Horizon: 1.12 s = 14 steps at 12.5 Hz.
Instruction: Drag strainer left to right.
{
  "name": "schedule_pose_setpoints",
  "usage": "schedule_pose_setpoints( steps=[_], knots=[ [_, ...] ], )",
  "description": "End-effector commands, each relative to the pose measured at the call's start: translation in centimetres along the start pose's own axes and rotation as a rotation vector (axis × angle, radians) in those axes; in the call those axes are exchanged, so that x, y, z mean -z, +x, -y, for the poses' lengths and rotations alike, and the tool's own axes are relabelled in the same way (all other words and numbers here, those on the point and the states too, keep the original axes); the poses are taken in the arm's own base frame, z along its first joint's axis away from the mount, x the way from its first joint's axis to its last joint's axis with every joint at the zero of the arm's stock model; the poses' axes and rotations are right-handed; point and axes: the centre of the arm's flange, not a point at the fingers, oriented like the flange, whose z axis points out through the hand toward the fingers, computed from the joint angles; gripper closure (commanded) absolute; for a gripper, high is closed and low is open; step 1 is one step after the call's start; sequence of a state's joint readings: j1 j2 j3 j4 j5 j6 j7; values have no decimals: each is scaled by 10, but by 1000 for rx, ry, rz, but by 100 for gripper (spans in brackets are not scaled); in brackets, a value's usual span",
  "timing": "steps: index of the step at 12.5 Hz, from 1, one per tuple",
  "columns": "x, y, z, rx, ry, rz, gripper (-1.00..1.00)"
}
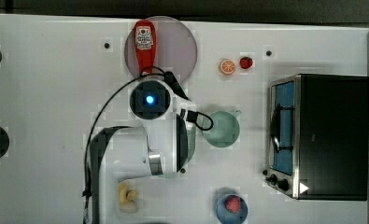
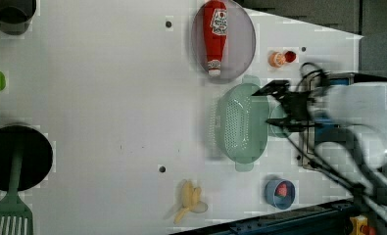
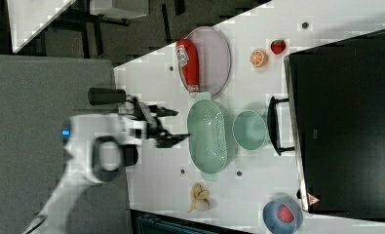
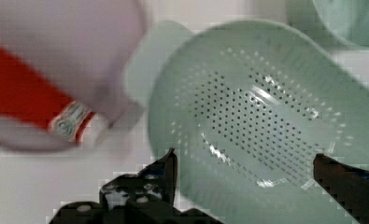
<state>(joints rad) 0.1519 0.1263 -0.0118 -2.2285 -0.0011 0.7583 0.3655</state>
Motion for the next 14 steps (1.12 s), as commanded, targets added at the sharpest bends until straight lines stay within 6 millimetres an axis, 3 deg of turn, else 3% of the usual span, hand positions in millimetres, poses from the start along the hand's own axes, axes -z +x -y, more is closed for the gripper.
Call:
schedule_pose_setpoints(
  steps=[1, 4, 5, 7, 10, 14],
  knots=[
    [102, 58, 3, 144, 1, -16, -100],
    [196, 98, 5, 363, 32, -76, -100],
    [220, 110, 1, 396, 45, -107, -100],
    [252, 110, -8, 386, 25, -86, -100],
    [276, 105, -21, 377, -17, -39, -100],
    [273, 103, -24, 379, -32, -17, -100]
  ],
)
